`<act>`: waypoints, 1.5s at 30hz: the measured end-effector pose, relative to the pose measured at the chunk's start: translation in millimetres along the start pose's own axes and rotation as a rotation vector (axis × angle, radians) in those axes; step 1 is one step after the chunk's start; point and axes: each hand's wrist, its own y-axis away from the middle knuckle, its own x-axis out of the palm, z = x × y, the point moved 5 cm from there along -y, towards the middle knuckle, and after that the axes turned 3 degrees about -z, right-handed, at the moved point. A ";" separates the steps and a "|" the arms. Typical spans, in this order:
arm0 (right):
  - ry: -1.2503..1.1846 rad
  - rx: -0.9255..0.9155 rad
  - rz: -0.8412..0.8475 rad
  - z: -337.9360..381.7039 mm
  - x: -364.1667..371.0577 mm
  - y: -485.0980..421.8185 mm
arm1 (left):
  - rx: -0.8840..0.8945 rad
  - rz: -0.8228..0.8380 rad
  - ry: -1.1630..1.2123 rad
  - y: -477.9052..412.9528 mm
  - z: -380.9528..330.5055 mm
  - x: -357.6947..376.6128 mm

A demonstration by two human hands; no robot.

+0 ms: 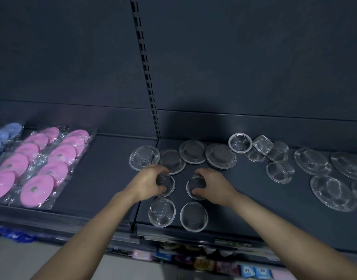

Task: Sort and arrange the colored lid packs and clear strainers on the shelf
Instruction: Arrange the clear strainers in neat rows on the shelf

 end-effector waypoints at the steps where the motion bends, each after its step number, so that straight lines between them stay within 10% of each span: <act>1: 0.000 0.001 0.001 -0.3 0.3 -0.8 | 0.001 -0.004 0.006 -0.9 0.7 0.5; 31: 0.359 -0.193 0.202 65.3 15.8 -112.7 | -0.273 -0.226 -0.024 -57.1 76.9 -30.5; 45: -0.168 0.014 -0.023 58.7 7.2 -112.3 | -0.261 -0.487 0.174 -42.7 69.9 -53.6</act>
